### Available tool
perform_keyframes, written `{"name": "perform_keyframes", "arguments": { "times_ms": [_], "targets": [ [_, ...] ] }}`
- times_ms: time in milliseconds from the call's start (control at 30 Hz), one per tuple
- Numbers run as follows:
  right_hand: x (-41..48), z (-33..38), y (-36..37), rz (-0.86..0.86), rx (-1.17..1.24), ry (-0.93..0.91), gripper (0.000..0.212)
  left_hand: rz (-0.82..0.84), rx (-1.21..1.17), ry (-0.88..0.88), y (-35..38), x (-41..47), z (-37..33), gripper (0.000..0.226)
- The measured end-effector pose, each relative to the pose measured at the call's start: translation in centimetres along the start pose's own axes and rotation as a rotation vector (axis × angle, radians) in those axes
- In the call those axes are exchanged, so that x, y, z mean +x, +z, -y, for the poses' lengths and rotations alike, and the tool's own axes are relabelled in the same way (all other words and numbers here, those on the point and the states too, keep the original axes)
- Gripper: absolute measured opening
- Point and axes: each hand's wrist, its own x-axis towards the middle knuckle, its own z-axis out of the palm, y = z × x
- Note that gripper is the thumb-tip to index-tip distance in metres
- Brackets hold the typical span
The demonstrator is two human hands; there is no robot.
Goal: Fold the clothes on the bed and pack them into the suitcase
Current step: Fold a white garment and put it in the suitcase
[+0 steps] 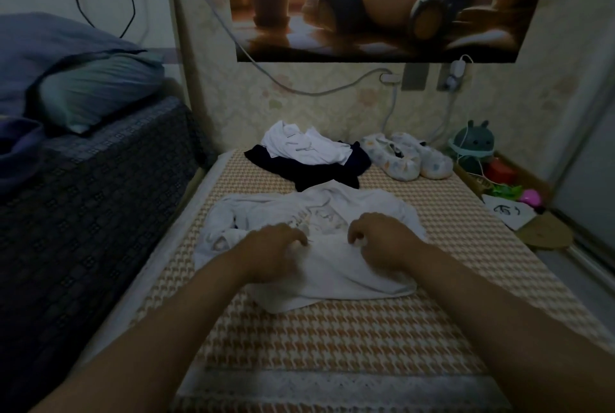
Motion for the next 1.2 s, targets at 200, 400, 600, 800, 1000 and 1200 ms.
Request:
{"name": "perform_keyframes", "arguments": {
  "times_ms": [200,400,600,800,1000,1200],
  "targets": [
    [-1.1,-1.9,2.1,0.057,-0.311,0.121,0.042,0.114,0.095,-0.04,1.1,0.2,0.8,0.046],
    [-1.7,-2.8,0.8,0.066,-0.144,0.119,0.043,0.215,-0.16,-0.106,-2.2,-2.0,0.6,0.033],
    [-1.0,-0.8,-0.9,0.083,0.312,0.137,0.07,0.06,0.225,-0.183,0.3,-2.6,1.8,0.056],
    [-2.4,0.4,-2.5,0.215,0.134,0.118,0.027,0.028,0.319,-0.115,-0.9,-2.2,0.6,0.046],
    [-4.8,2.8,-4.5,0.98,0.518,0.377,0.035,0.244,-0.332,-0.266,-4.1,-3.0,0.3,0.024],
    [-3.6,1.9,-5.3,0.702,0.799,0.41,0.028,0.705,-0.263,-0.515,-3.4,-2.7,-2.4,0.054]
  ]
}}
